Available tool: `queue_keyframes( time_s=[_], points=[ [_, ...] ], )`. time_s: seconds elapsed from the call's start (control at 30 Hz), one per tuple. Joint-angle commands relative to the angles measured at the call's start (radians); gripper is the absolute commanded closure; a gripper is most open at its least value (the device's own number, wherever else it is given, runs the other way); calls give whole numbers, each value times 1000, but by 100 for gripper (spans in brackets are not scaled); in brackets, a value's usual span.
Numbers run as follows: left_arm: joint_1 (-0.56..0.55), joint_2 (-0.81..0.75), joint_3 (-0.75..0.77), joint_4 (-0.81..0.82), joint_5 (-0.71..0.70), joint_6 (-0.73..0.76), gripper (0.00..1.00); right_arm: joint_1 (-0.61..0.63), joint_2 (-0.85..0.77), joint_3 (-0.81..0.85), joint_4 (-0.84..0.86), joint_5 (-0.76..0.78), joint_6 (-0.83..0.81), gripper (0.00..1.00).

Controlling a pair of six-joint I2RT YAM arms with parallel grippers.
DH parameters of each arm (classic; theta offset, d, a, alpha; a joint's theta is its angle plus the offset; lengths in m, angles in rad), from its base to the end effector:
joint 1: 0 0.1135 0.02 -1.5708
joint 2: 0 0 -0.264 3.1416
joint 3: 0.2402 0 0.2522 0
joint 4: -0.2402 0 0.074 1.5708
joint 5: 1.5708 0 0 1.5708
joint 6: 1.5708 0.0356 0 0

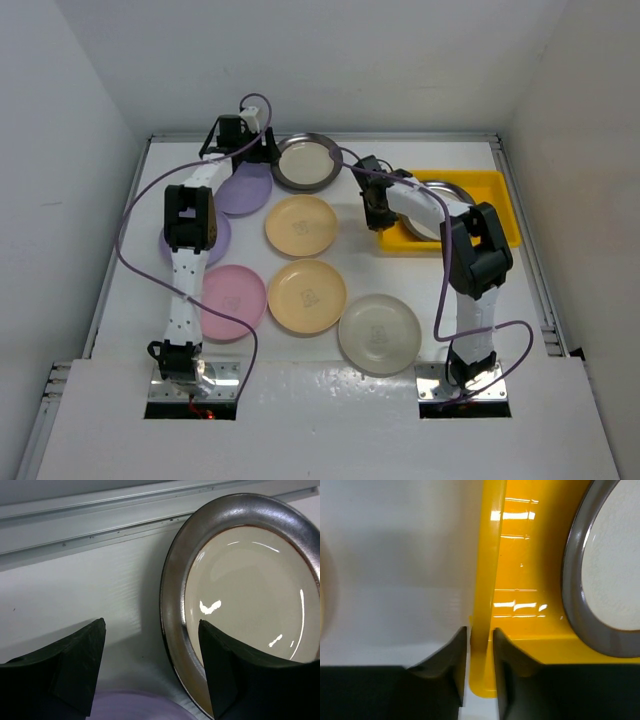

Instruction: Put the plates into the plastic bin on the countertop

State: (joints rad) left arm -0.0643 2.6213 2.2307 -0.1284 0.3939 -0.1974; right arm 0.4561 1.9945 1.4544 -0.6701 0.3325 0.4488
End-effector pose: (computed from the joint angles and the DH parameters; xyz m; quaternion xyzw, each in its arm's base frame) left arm 0.5891 -0.0516 0.1539 0.0416 0.8528 -0.2320 0.4660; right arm 0.3709 0.1690 0.1789 0.0261 0.9703 -0.0691 0.2302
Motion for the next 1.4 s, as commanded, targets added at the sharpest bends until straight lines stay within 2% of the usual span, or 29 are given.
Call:
queue_keyframes(
  time_s=[0.0,0.07,0.1,0.37,0.47,0.5,0.53,0.6,0.7,0.77,0.8,0.83,0.87,0.93,1.17,1.23,1.27,1.37],
  points=[
    [9,6,3,67,55,-30,26,12,-42,35,-31,5,-30,70],
    [0,16,14,78,80,-30,29,12,-42,69,-49,4,-32,60],
    [0,26,30,78,80,-7,30,9,-42,79,-52,0,-32,59],
    [-19,46,81,32,92,90,32,-5,-65,75,-66,19,-25,56],
    [-19,89,107,-4,143,35,42,-19,-69,84,-71,17,-21,56],
    [-19,101,107,-4,158,24,53,-19,-69,86,-71,14,-21,56],
    [-19,102,107,-4,175,3,56,-22,-68,87,-71,13,-22,54],
    [-19,112,107,10,233,-7,56,-31,-68,87,-75,7,-19,53],
    [-19,112,107,19,267,-17,52,-46,-86,77,-74,-19,-9,45],
    [-19,112,107,19,310,-26,46,-65,-95,70,-65,-42,-9,35],
    [-19,112,107,32,321,-27,46,-74,-108,57,-51,-55,-6,35],
    [-19,112,98,48,321,-49,53,-77,-112,52,-45,-59,-5,14],
    [-19,112,98,58,321,-62,67,-83,-117,49,-43,-61,-4,11],
    [-19,112,98,79,321,-89,100,-85,-128,49,-40,-78,-4,9],
    [-19,17,87,180,347,-154,100,-108,-215,17,13,-115,-45,9],
    [-19,-30,87,181,371,-128,100,-135,-250,8,30,-179,-62,12],
    [-32,-90,87,158,372,-84,100,-155,-275,-9,62,-264,-64,15],
    [-66,-190,87,78,372,18,100,-189,-351,-55,128,-367,-100,19]
  ],
)
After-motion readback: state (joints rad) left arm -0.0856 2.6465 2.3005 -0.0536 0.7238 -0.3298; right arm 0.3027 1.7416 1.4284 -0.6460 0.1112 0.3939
